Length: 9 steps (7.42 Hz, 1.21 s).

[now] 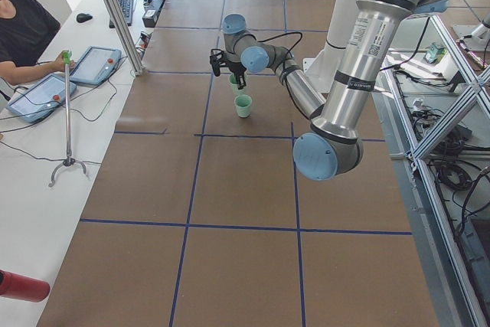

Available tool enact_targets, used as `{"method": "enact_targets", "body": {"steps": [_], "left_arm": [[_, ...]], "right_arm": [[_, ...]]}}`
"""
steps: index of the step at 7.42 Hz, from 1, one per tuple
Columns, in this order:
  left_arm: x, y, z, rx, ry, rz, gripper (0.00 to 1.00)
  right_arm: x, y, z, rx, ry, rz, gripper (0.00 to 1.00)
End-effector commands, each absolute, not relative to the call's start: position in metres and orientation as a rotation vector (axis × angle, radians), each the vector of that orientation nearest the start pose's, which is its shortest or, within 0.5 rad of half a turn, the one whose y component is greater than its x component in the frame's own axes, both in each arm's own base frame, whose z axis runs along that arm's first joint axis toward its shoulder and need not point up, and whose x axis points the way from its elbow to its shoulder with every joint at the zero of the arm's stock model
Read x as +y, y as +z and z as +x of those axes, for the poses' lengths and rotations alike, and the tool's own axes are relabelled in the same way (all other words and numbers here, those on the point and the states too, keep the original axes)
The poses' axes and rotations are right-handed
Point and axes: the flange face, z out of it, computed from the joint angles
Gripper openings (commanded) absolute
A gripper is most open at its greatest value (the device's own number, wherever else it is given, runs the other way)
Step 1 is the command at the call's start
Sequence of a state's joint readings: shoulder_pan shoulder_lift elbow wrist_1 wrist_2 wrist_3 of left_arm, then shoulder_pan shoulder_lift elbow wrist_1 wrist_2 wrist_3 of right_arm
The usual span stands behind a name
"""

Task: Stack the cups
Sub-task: 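Lift the held cup with the left gripper and carry it over the other cup, then lower the held cup into the other cup and open the left gripper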

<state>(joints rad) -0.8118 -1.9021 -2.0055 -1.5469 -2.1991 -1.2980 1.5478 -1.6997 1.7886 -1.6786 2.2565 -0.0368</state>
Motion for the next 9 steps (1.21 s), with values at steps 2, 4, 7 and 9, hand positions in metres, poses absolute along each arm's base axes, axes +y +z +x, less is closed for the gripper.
{"method": "enact_targets", "body": {"steps": [2,4,7,9], "left_arm": [[-0.446,0.316,0.322,0.927,-0.267,-0.127,0.00],[-0.442,0.318,0.329,0.922,-0.260,-0.138,0.00],[-0.441,0.323,0.342,0.910,-0.246,-0.155,0.00],[-0.442,0.322,0.343,0.927,-0.233,-0.141,0.63]], "right_arm": [[-0.436,0.628,0.060,-0.686,-0.051,-0.013,1.00],[-0.436,0.628,0.060,-0.686,-0.051,-0.013,1.00],[-0.436,0.628,0.060,-0.686,-0.051,-0.014,1.00],[-0.436,0.628,0.060,-0.686,-0.049,-0.015,1.00]]}}
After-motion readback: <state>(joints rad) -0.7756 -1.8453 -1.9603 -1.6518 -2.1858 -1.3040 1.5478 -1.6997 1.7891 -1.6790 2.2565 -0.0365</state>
